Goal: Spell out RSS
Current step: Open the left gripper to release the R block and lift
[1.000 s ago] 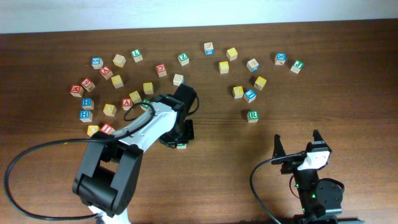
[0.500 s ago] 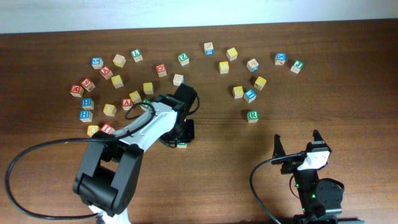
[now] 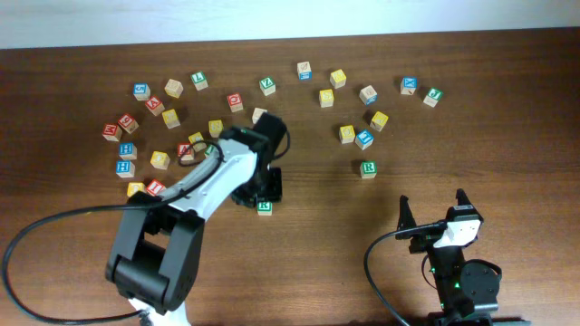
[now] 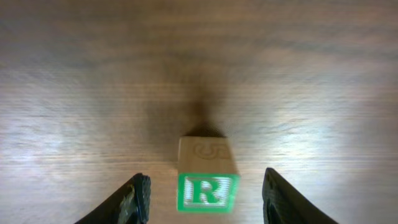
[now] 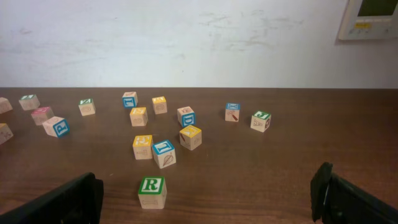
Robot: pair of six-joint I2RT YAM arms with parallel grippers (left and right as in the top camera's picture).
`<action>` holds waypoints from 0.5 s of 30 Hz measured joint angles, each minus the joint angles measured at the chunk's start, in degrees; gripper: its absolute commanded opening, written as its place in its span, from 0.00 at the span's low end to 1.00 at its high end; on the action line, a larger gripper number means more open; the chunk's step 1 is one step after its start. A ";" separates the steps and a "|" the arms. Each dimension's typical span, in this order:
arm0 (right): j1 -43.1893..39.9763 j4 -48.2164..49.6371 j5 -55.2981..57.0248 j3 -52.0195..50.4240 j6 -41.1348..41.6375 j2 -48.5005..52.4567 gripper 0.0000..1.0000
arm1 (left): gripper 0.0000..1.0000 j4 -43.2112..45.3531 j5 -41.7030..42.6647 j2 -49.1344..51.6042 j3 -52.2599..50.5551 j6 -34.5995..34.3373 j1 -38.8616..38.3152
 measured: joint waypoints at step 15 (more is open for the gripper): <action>0.00 0.00 0.00 0.00 0.00 0.00 0.98 | 0.80 -9.29 2.01 0.31 24.37 2.64 12.76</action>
